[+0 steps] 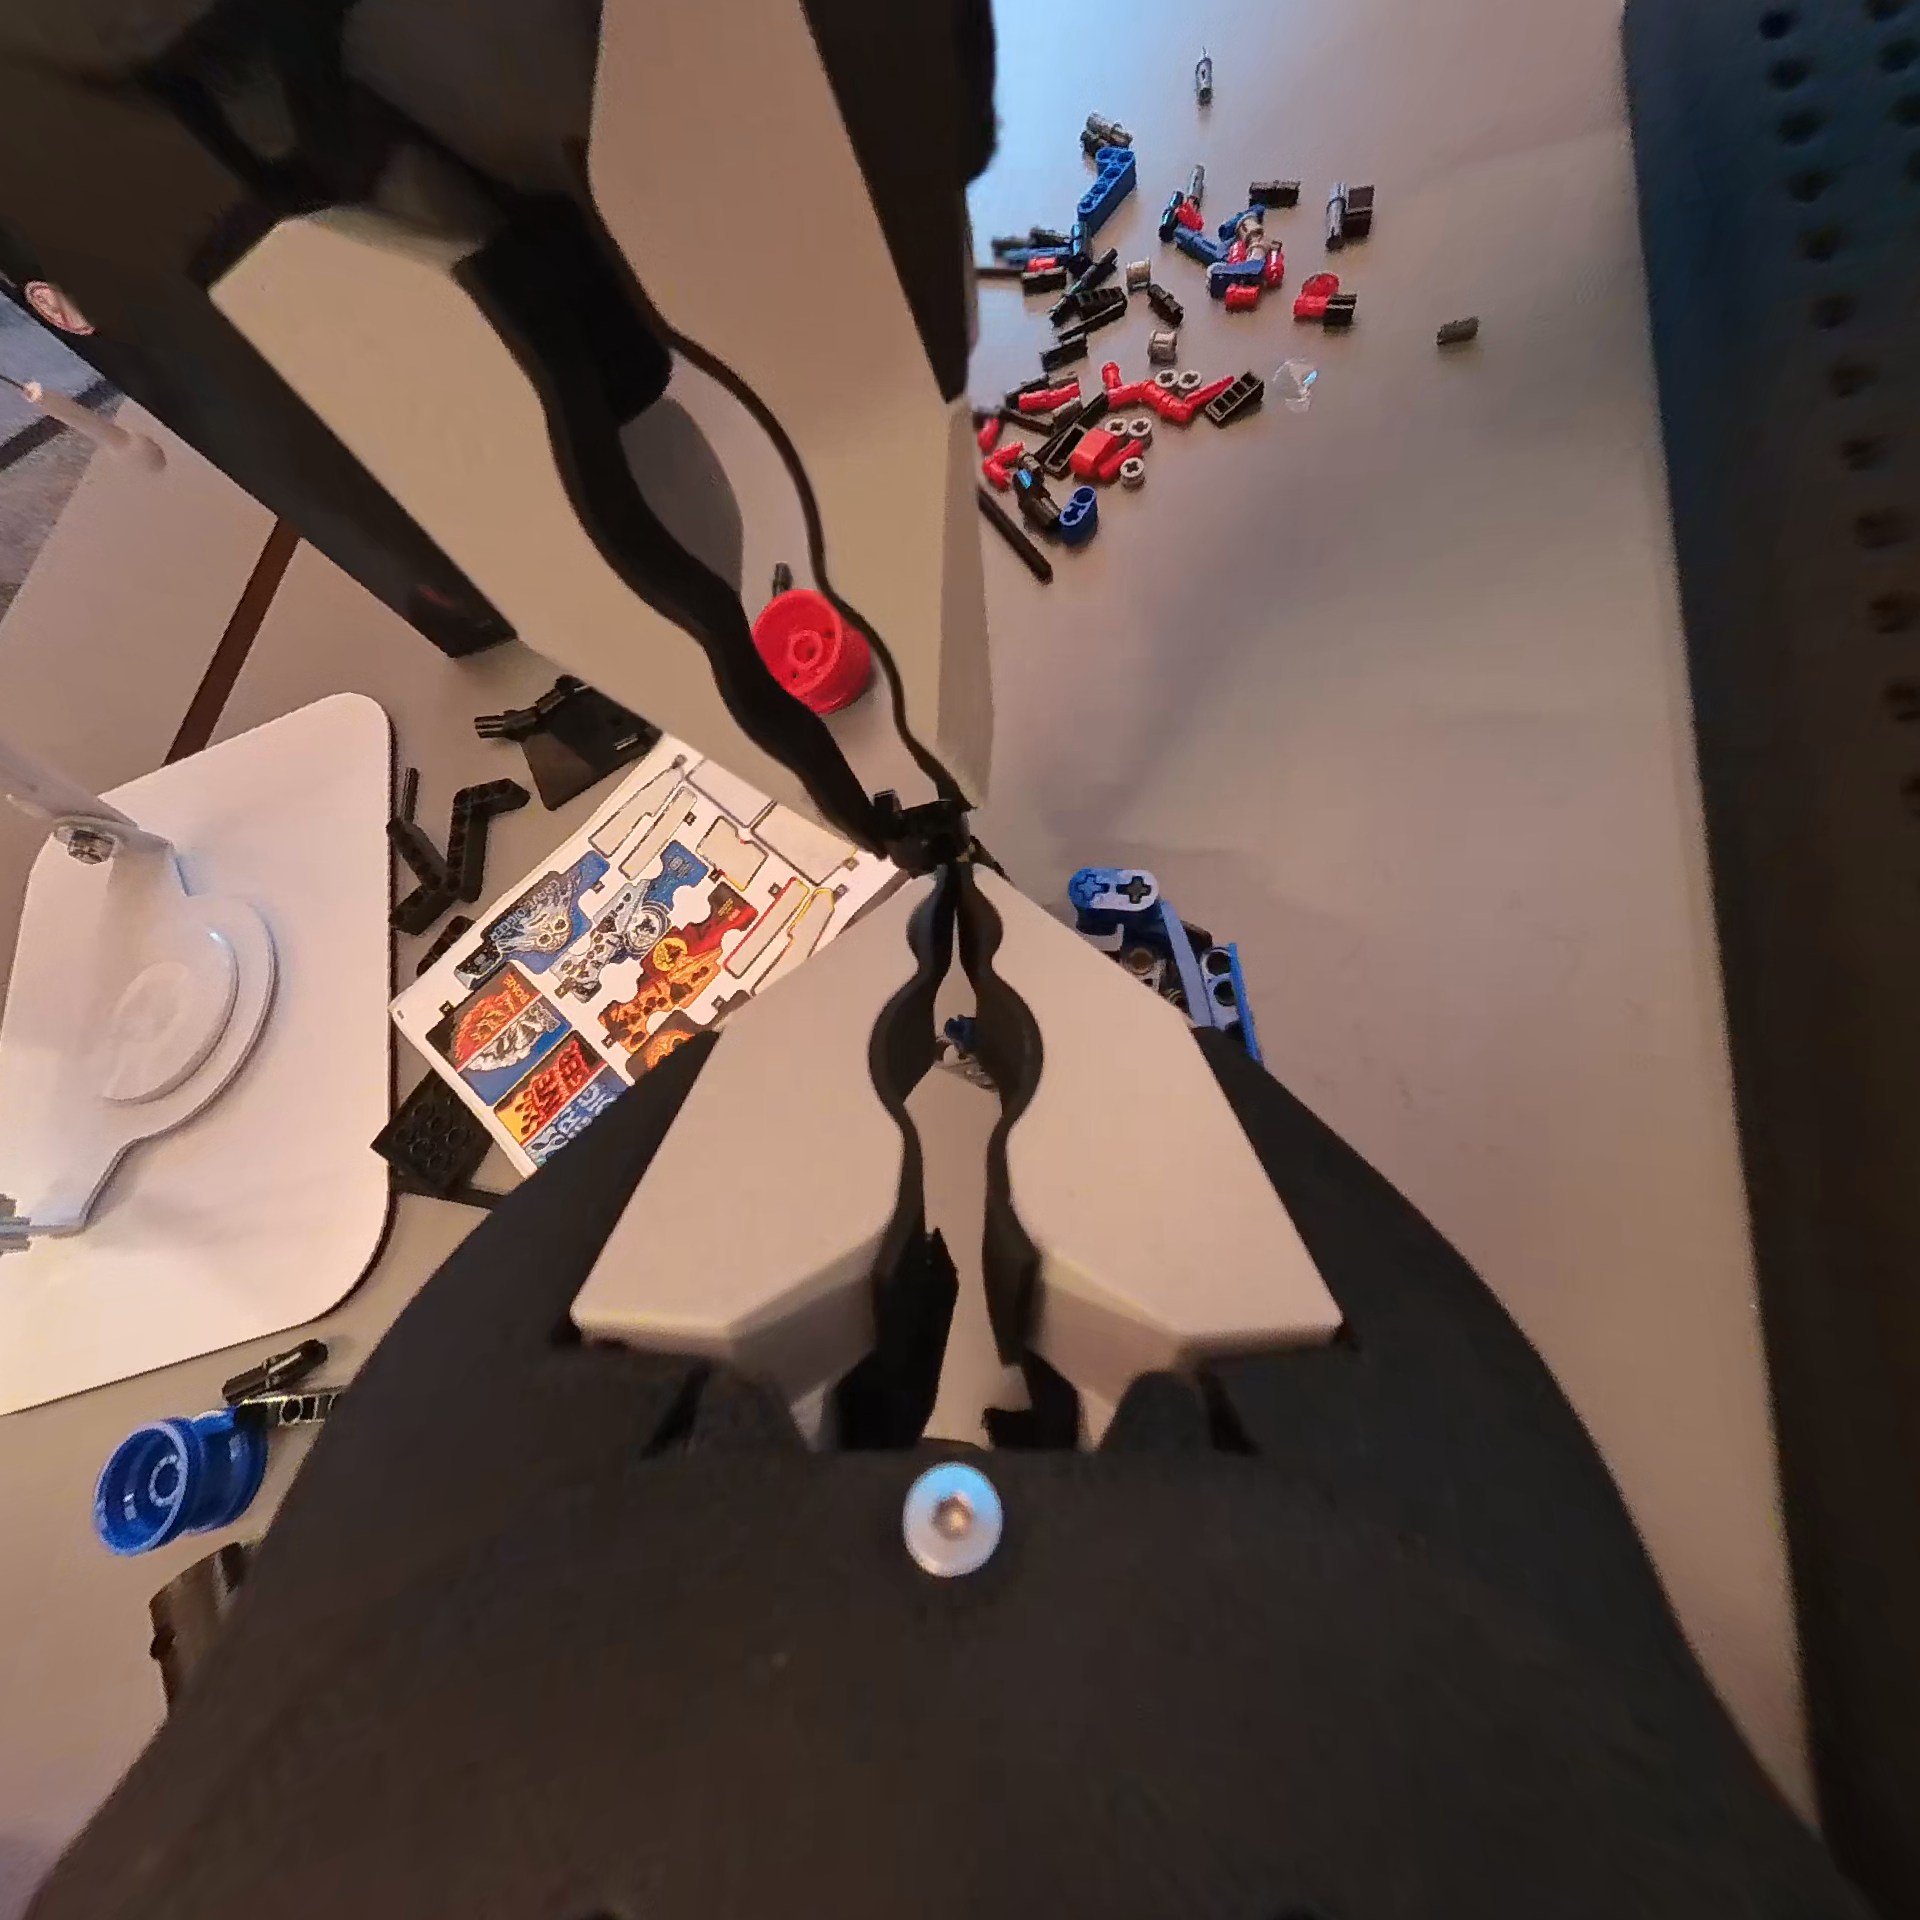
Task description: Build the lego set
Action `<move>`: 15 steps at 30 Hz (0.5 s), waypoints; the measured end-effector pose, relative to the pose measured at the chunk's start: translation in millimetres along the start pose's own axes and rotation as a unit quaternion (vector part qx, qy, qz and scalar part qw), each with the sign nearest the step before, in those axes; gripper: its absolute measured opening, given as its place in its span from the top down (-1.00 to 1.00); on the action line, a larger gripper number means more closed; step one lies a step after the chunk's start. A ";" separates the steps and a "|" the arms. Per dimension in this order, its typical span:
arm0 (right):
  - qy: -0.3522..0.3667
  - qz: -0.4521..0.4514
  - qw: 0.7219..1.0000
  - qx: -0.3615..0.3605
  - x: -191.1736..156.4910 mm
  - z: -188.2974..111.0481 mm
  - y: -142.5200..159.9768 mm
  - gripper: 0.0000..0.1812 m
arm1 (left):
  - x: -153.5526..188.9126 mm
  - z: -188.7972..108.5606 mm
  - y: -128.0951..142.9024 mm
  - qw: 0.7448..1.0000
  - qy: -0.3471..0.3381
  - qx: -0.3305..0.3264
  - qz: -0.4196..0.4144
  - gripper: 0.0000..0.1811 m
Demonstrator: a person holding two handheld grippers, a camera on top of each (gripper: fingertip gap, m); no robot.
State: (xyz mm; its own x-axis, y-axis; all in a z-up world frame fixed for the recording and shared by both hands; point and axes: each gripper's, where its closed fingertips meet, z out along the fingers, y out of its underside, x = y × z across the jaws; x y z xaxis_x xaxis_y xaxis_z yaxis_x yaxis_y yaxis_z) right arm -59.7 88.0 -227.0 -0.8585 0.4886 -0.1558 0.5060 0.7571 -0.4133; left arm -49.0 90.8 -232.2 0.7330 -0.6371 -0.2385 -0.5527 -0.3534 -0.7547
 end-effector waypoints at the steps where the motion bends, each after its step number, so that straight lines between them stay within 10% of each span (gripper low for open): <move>1: -0.006 -0.001 1.000 -0.006 0.0 0.2 0.0 0.86 | 0.2 -0.1 0.0 1.000 0.000 0.000 0.000 1.00; 15: -0.074 -0.004 0.992 -0.102 -3.5 6.9 4.6 0.86 | 2.8 0.8 0.7 1.000 0.006 -0.004 0.005 1.00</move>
State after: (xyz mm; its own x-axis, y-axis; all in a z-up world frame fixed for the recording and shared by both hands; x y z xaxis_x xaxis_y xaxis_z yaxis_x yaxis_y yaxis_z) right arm -55.0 86.8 -234.5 -0.8576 0.4254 -0.2892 0.4930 0.8401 -0.2263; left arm -47.1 89.3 -234.0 0.7228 -0.6486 -0.2385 -0.5630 -0.3525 -0.7475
